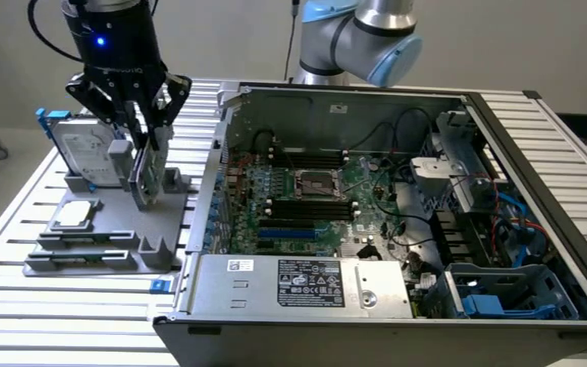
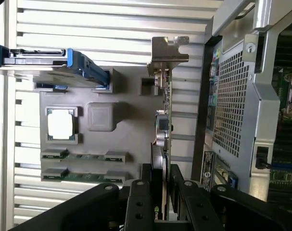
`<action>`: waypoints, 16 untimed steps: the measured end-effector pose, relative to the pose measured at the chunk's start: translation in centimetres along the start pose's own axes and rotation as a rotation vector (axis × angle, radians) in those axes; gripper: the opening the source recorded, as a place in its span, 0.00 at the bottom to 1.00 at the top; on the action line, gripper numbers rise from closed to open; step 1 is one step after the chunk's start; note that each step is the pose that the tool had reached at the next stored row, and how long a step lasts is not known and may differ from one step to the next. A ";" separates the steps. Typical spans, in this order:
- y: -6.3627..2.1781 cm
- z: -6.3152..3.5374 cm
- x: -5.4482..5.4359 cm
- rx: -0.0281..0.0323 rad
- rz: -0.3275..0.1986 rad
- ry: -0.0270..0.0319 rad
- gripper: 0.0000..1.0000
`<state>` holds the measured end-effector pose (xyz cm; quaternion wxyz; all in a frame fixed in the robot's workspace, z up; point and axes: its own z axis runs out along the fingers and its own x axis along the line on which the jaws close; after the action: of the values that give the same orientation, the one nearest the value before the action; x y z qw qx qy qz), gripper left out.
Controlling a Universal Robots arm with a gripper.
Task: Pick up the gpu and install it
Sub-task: 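Pick up the gpu and move the gpu toward the slot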
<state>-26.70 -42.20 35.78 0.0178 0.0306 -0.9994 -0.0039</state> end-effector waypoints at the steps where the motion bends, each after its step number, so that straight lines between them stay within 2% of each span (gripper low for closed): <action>1: -0.02 -0.46 -0.2 0.0000 0.000 0.0001 0.27; 5: -0.18 -2.33 -1.5 -0.0001 0.000 0.0006 0.27; 16: -1.04 -7.50 -6.2 -0.0010 0.000 0.0115 0.27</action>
<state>-20.15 -42.90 43.04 0.0236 0.0305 -0.9992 -0.0043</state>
